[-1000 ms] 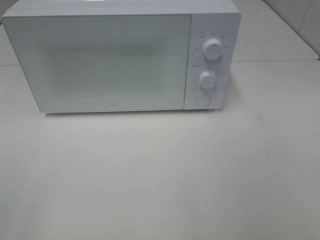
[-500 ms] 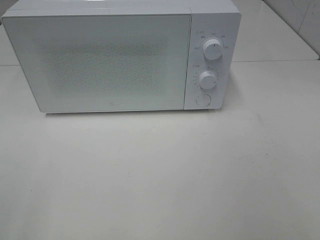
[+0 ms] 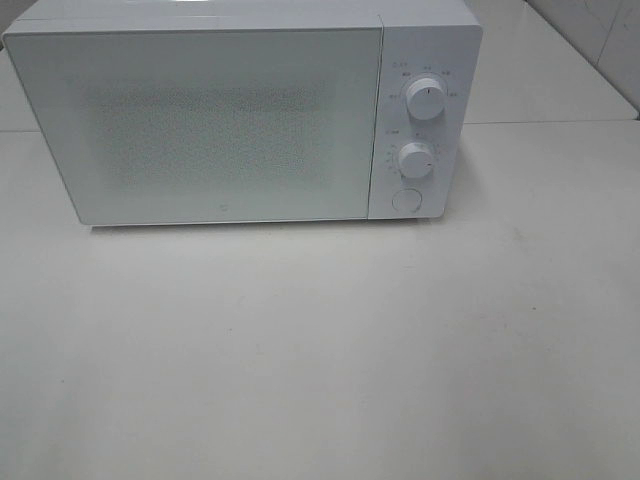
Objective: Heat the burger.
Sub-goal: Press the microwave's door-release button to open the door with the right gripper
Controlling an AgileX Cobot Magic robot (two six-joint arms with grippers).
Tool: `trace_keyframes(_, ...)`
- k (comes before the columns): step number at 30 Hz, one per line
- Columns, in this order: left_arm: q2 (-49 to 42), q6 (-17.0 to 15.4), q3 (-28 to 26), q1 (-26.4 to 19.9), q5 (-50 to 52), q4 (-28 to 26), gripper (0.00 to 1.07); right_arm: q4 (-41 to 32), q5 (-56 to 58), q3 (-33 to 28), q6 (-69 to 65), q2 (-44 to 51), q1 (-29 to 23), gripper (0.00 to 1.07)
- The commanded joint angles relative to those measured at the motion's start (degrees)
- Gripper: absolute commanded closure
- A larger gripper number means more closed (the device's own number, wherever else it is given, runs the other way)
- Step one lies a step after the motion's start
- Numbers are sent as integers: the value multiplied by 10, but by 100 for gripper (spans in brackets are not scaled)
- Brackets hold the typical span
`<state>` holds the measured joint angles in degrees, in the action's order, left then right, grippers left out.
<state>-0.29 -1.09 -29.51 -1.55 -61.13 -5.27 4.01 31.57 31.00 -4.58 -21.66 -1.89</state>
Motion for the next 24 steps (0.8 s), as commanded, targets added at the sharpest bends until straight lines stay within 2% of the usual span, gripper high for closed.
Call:
trace_keyframes(1,-6,2,0,-1,1,-3,9,2,-55,4,-5,-46,1,31)
trace_keyframes(14,-6,2,0,-1,1,-3,9,19,-237,-2,-41,-225,1,32)
trace_keyframes(16,-6,2,0,-1,1,-3,9,19,-307,-22,-64,-260,1,32)
trace_keyframes(17,-6,2,0,-1,1,-3,9,19,-307,-22,-64,-260,1,32)
trace_keyframes(18,-6,2,0,-1,1,-3,9,19,-367,-41,-85,-282,1,32)
trace_keyframes(24,-6,2,0,-1,1,-3,9,22,-500,-87,-116,-339,1,32)
